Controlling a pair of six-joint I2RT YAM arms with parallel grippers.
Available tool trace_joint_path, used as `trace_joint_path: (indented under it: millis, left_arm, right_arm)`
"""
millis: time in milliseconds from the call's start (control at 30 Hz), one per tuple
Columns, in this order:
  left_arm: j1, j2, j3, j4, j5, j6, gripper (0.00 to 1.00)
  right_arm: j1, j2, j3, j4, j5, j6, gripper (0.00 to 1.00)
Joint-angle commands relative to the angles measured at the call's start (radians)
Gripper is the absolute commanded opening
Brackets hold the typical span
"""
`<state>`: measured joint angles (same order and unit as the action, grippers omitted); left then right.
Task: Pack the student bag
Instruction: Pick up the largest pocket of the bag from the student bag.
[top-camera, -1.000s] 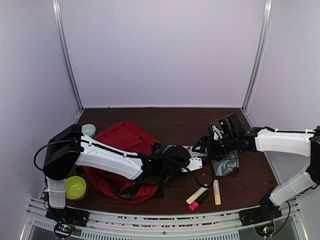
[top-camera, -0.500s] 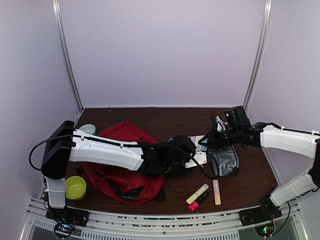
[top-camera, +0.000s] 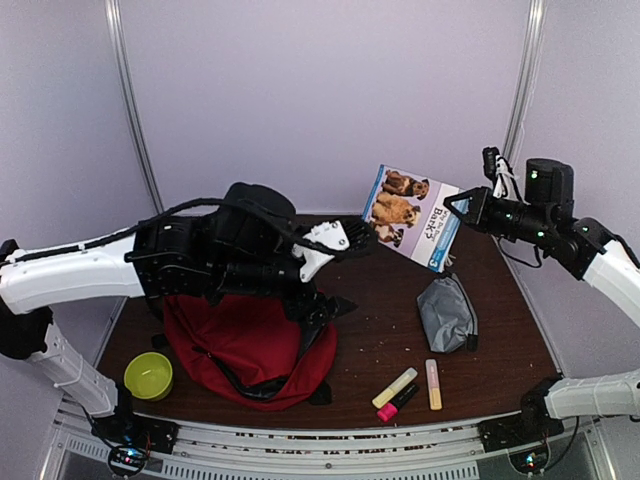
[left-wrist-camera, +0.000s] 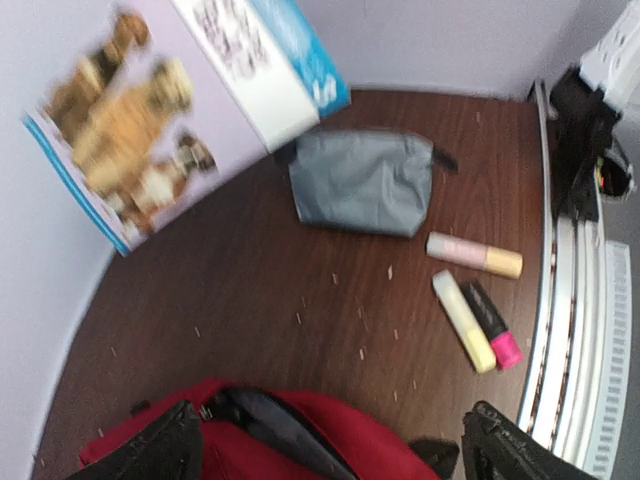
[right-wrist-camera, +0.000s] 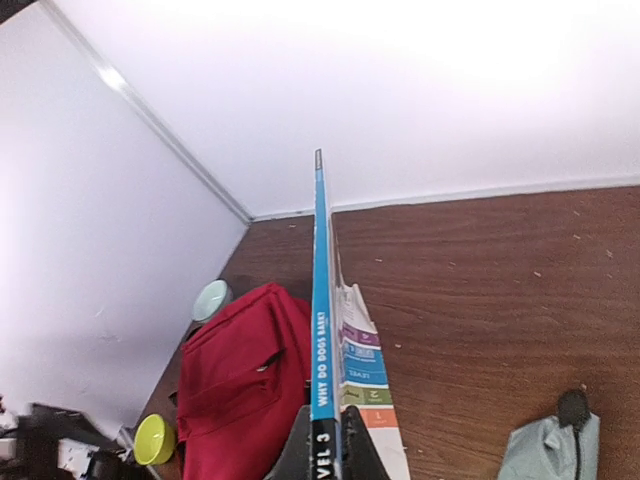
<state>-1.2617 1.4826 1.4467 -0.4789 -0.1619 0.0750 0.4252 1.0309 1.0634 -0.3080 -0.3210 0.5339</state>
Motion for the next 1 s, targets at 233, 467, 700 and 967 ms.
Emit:
trace_joint_path:
  millis: [233, 467, 700, 967]
  left_arm:
    - [0.008, 0.022, -0.208, -0.349, 0.056, -0.245, 0.96]
    - [-0.013, 0.089, -0.192, -0.517, -0.035, -0.342, 0.94]
    - [-0.013, 0.076, -0.22, -0.579, -0.107, -0.351, 0.92]
    - [-0.013, 0.055, -0.184, -0.609, -0.185, -0.367, 0.0]
  right_arm:
    - [0.003, 0.053, 0.086, -0.117, -0.025, -0.116, 0.0]
    - [0.003, 0.036, 0.027, -0.044, -0.077, -0.089, 0.0]
    - [0.003, 0.048, 0.022, -0.066, -0.135, -0.105, 0.0]
    - [0.004, 0.025, 0.0, -0.053, -0.198, -0.123, 0.0]
